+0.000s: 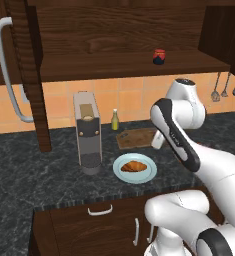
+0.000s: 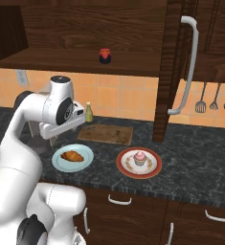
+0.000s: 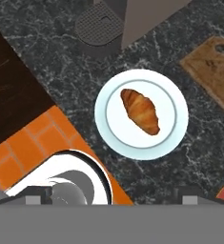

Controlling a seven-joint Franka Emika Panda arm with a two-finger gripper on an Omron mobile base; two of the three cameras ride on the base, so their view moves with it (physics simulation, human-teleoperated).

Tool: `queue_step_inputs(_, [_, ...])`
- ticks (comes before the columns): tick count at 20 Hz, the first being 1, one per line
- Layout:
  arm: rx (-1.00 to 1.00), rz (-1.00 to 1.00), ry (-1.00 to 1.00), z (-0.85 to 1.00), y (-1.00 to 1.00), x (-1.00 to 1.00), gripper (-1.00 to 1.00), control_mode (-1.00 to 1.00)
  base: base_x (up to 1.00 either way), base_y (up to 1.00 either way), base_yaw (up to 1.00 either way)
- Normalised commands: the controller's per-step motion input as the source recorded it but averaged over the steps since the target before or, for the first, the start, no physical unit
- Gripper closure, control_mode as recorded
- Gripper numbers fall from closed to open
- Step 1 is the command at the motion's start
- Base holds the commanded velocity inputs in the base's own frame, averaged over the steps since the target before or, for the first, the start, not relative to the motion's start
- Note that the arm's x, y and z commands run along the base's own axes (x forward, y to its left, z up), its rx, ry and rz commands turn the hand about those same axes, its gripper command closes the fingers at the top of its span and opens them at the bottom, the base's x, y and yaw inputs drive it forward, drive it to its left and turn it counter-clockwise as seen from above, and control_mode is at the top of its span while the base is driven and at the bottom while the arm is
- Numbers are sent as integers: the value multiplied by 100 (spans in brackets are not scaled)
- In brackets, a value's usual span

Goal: From the different types of pastries on the counter, select a croissant and place it on the cutting board. Then retrieve a jar of jam from the cabinet and place it alongside the croissant on the cutting board.

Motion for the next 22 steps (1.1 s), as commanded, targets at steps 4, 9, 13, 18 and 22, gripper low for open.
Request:
queue_step_inputs(4, [-5, 16, 0, -23, 3, 8, -100, -100, 0, 0, 0])
queue_step_inputs(9, [-3, 7, 0, -15, 13, 29, -100, -100, 0, 0, 0])
queue_step_inputs(13, [0, 1, 0, -12, 19, 40, -100, -100, 0, 0, 0])
queue_step_inputs(18, [0, 0, 0, -26, 14, 38, -100, -100, 0, 0, 0])
queue_step_inputs(22, [0, 0, 0, -37, 9, 25, -100, -100, 0, 0, 0])
